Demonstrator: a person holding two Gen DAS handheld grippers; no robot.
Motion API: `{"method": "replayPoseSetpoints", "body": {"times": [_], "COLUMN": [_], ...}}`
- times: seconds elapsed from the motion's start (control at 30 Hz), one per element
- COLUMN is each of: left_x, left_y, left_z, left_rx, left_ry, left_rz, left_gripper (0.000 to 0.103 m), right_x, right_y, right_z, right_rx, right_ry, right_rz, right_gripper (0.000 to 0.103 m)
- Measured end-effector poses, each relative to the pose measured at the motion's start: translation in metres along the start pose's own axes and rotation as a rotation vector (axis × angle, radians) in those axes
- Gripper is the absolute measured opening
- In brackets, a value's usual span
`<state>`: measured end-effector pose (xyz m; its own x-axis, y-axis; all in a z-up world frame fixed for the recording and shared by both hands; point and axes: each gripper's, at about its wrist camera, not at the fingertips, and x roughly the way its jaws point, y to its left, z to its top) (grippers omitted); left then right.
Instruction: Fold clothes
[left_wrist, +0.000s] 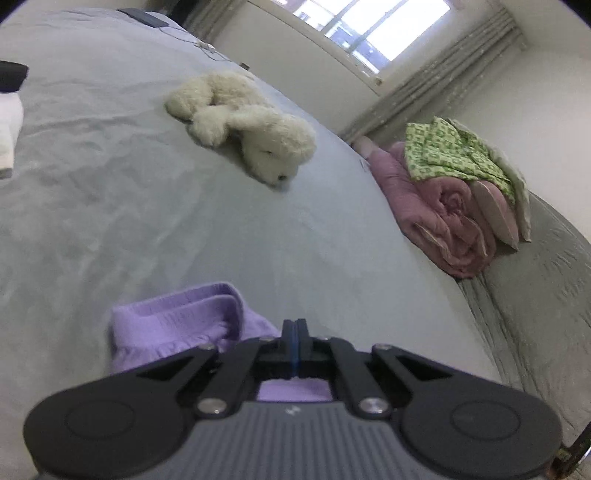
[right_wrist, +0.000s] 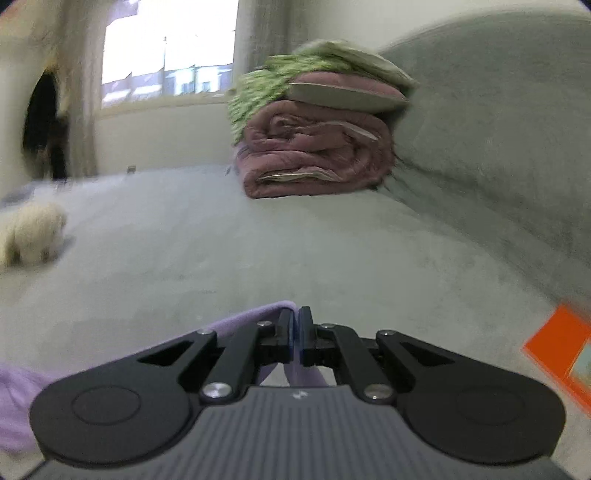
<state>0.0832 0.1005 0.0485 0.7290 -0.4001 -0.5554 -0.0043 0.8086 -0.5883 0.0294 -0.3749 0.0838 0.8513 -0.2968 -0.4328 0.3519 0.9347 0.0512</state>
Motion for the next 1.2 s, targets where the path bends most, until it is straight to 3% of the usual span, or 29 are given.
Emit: {"method": "replayPoseSetpoints", "body": {"times": [0.07,0.1,0.2,0.23,0.3,0.33,0.4,0.47,0.53,0.6,0.67,0.7,0.77,0.93,1.0,1.1,1.2], "left_x": [0.006,0.009,0.015,0.016,0.017,0.016,0.017,0.019,0.022,0.026,0.028,0.029,0.021,-0.013,-0.010,-0.002,0.005], "left_y": [0.001,0.001,-0.003,-0.007,-0.014,-0.015,-0.017,-0.018,-0.019,-0.020,-0.021,-0.022,-0.024,-0.018,-0.019,-0.021,-0.024], "left_z": [-0.003,-0.005,-0.010,-0.011,-0.014,-0.015,-0.017,-0.018,-0.020,-0.024,-0.029,-0.031,-0.029,-0.005,-0.007,-0.012,-0.017], "left_rx": [0.010,0.014,0.045,0.069,0.123,0.142,0.160,0.167,0.173,0.189,0.216,0.231,0.236,0.170,0.173,0.183,0.201], "left_ry": [0.034,0.059,0.091,0.092,0.096,0.098,0.104,0.111,0.119,0.139,0.157,0.163,0.138,-0.005,0.021,0.072,0.118], "left_rz": [0.019,0.018,0.010,0.011,0.019,0.027,0.042,0.043,0.044,0.055,0.065,0.070,0.056,-0.049,-0.041,-0.021,-0.001], "left_gripper": [0.004,0.012,0.050,0.052,0.046,0.037,0.034,0.035,0.035,0.035,0.010,0.000,0.000,0.000,0.000,0.000,0.002], "right_x": [0.013,0.023,0.043,0.046,0.041,0.035,0.025,0.022,0.027,0.033,0.042,0.045,0.048,0.026,0.016,0.028,0.040], "right_y": [-0.016,-0.024,-0.025,-0.023,-0.019,-0.021,-0.025,-0.034,-0.035,-0.028,-0.019,-0.020,-0.024,-0.047,-0.058,-0.059,-0.047], "right_z": [0.006,0.006,-0.004,-0.007,-0.005,-0.005,-0.004,-0.012,-0.021,-0.033,-0.044,-0.044,-0.042,-0.020,-0.011,-0.019,-0.029], "right_rx": [0.152,0.208,0.172,0.135,0.074,0.077,0.085,0.111,0.087,0.043,-0.007,-0.006,0.033,0.192,0.274,0.230,0.149], "right_ry": [0.043,0.082,0.193,0.214,0.194,0.194,0.196,0.254,0.345,0.427,0.505,0.501,0.489,0.301,0.226,0.319,0.438], "right_rz": [0.017,0.019,-0.045,-0.083,-0.099,-0.094,-0.084,-0.039,0.043,0.071,0.083,0.068,0.048,0.087,0.115,0.037,0.089], "right_gripper": [0.002,0.005,0.014,0.014,0.014,0.014,0.015,0.015,0.015,0.015,0.016,0.014,0.002,0.001,0.001,0.016,0.017]}}
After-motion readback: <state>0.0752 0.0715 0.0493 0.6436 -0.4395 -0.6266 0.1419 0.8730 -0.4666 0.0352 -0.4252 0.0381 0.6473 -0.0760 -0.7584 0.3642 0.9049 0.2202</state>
